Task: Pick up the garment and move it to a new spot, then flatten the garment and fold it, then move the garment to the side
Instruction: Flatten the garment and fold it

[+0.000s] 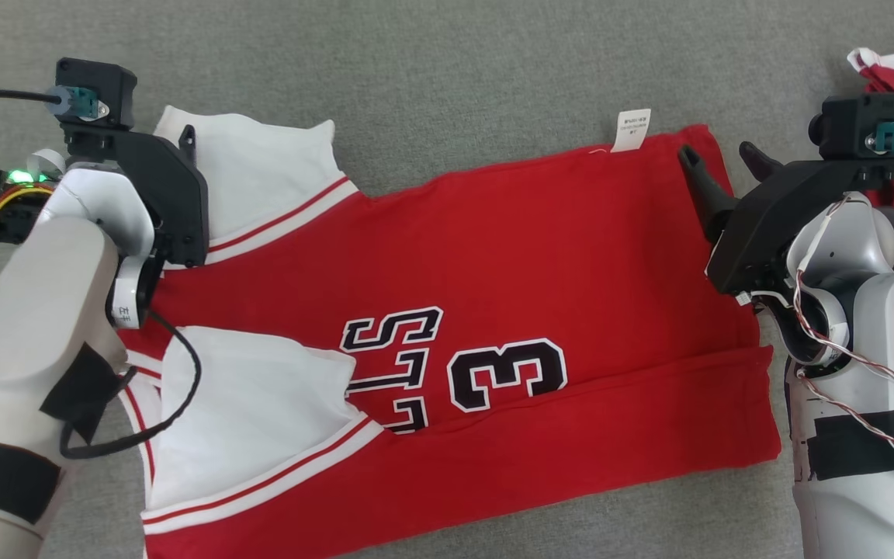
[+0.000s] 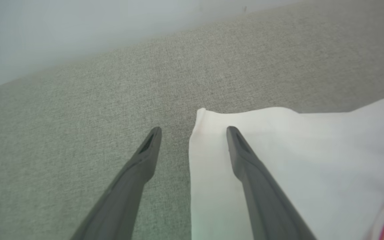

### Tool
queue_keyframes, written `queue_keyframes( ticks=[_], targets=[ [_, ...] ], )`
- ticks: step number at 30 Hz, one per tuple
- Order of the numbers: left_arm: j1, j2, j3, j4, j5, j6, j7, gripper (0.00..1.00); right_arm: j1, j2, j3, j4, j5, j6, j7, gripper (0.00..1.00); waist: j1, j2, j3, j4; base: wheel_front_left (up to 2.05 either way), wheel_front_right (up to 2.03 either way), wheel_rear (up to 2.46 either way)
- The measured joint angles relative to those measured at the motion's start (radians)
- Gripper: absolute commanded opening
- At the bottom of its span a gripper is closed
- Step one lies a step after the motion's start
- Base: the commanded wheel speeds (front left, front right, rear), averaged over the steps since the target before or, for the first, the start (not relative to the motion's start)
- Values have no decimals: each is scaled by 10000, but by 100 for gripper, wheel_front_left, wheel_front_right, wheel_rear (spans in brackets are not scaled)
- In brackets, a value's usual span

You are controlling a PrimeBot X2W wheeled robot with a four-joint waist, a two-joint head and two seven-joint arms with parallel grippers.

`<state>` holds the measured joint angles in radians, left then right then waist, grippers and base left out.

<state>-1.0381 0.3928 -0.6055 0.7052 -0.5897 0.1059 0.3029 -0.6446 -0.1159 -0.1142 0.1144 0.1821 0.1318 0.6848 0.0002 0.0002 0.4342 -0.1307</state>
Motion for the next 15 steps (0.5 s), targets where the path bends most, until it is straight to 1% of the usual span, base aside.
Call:
queue_keyframes(
  ticks=[7,8,9,10,11,12,15],
  targets=[
    [-537,157,-176,759,297,75,165,100,2,-82,-33,159,25,0,-226,100,-1,0,294,-246,0,0,0],
    [-605,180,-186,848,311,75,245,93,2,-82,-31,171,23,0,-255,100,-1,-1,305,-270,0,0,0],
    [-656,178,-180,905,305,82,282,76,2,-81,-12,174,23,0,-263,100,-1,0,309,-293,0,0,0],
    [-688,176,-192,959,291,79,366,67,3,-75,12,174,25,0,-267,100,-1,-1,307,-314,0,0,0],
    [-703,173,-209,999,276,46,460,50,10,-69,40,171,25,0,-267,100,-2,-1,301,-336,0,0,0],
    [-712,167,-194,1028,222,-13,543,47,23,-63,54,159,25,0,-265,100,-2,-1,299,-360,0,0,0],
    [-773,121,-163,1081,12,-90,763,45,51,-58,63,98,42,0,-253,100,-3,-1,327,-414,0,0,0]
  ],
)
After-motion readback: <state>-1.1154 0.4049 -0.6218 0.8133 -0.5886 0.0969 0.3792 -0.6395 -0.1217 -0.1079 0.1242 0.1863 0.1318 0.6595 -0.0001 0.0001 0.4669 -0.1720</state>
